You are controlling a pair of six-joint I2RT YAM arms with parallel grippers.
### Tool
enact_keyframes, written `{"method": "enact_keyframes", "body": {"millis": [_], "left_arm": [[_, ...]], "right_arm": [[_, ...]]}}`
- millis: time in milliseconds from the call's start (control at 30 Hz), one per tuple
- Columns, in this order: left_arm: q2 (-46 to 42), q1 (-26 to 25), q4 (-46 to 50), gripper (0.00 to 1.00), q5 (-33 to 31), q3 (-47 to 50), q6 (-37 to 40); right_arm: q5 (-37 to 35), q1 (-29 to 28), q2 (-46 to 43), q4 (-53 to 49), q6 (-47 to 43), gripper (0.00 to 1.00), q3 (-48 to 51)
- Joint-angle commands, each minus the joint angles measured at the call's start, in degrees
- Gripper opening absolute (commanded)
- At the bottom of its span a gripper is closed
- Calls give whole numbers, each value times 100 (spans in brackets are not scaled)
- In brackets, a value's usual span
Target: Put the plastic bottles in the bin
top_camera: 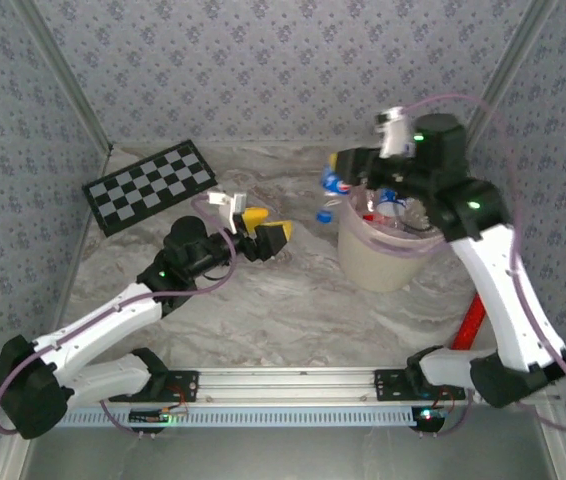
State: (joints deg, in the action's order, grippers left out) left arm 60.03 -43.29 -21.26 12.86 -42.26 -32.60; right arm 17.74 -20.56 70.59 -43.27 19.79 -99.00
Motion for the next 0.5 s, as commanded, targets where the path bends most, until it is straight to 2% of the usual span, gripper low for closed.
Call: {"method": "enact_keyframes", "body": {"millis": [0, 67, 200, 333, 467], "left_arm": [[-80, -21, 304, 95, -284, -59, 127], [-32, 10, 382, 95, -292, -70, 165], [90, 53, 622, 99, -322, -166, 288], [159, 93, 846, 99, -346, -153, 255], [64, 126, 976, 99, -530, -7, 145]], "right_arm": [[-1219, 651, -503, -1169, -451, 36, -458], [-1644, 1166, -622, -1473, -611, 35, -533], [-1699, 1935, -484, -1958, -785, 34, -747], [-1615, 2308, -31, -2422, -924, 34, -965], [-1296, 2416, 395, -2344, -878, 35, -795]]}}
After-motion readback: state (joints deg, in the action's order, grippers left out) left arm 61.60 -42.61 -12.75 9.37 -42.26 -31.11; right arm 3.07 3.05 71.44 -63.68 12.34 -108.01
